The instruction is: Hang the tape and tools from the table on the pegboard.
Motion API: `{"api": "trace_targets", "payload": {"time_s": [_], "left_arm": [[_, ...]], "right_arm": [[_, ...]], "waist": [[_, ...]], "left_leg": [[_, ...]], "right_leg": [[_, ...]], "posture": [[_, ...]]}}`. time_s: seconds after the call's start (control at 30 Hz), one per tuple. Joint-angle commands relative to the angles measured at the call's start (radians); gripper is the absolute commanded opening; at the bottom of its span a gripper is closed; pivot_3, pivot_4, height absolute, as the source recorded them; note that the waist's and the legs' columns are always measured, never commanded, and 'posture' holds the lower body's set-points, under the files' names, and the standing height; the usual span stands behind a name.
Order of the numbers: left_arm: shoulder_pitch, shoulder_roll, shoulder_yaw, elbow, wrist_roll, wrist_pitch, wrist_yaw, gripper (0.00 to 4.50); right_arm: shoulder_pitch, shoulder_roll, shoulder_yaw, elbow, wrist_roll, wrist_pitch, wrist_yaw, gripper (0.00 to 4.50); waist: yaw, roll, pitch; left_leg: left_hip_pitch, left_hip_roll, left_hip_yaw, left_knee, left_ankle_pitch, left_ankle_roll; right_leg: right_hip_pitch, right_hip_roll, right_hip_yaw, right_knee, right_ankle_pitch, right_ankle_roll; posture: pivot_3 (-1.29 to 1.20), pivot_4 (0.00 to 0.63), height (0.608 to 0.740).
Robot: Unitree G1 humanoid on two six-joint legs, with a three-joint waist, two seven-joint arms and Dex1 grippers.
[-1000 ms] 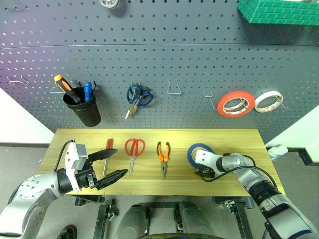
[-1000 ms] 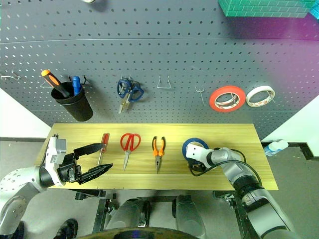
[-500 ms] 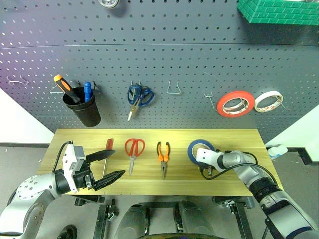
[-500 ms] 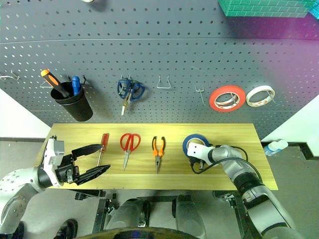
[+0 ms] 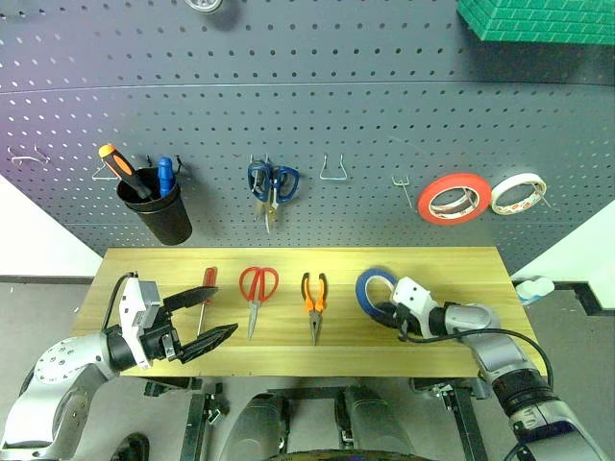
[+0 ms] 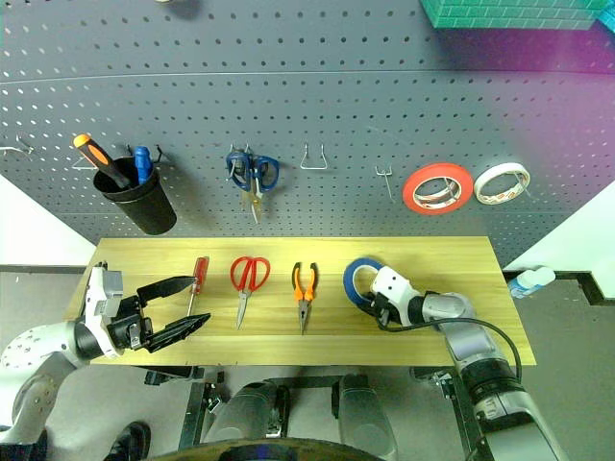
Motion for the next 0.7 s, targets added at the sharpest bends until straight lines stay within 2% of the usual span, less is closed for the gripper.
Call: {"api": "trace_targets", "payload": {"time_s": [0.03,0.27,0.5,0.7], "left_arm": [[-0.035,-0.001,-0.006,0.027,0.011,-0.028,-0.017,4.50],[-0.052,0.002,0.000,0.055,0.012,-0.046,-0.034,4.50],[-0.067,-0.001,-0.001,0.071,0.021,-0.054,-0.037,4.50],[-0.099,-0.026,-0.021,0.087,0.030,-0.069,-0.024,4.50]], "right_arm": [[0.041,0.005,-0.064,-0.094,0.103,0.002,0.034,0.66],[0.160,0.020,-0.144,-0.283,0.292,0.082,0.069,0.66],[0.195,0.038,-0.238,-0.378,0.436,0.161,0.044,0.66],[0.219,0.024,-0.278,-0.387,0.465,0.184,0.035,0.66]], "waist": [[0.001,-0.001,-0.006],[-0.003,-0.001,-0.022],[0.000,-0.001,-0.039],[0.000,0.000,-0.063]], "left_leg": [[0.000,0.000,0.000,0.000,0.000,0.000],[0.000,0.000,0.000,0.000,0.000,0.000],[0.001,0.000,0.000,0.001,0.002,-0.002],[0.001,0.000,0.000,0.001,0.002,-0.002]], "right_leg": [[0.000,0.000,0.000,0.000,0.000,0.000],[0.000,0.000,0.000,0.000,0.001,0.000],[0.001,0.000,0.000,0.001,0.003,0.000],[0.001,0.000,0.000,0.001,0.003,0.001]], "posture": [[-0.02,0.045,0.734],[-0.03,0.037,0.734],[-0.03,0.027,0.734],[-0.04,0.004,0.734]]}}
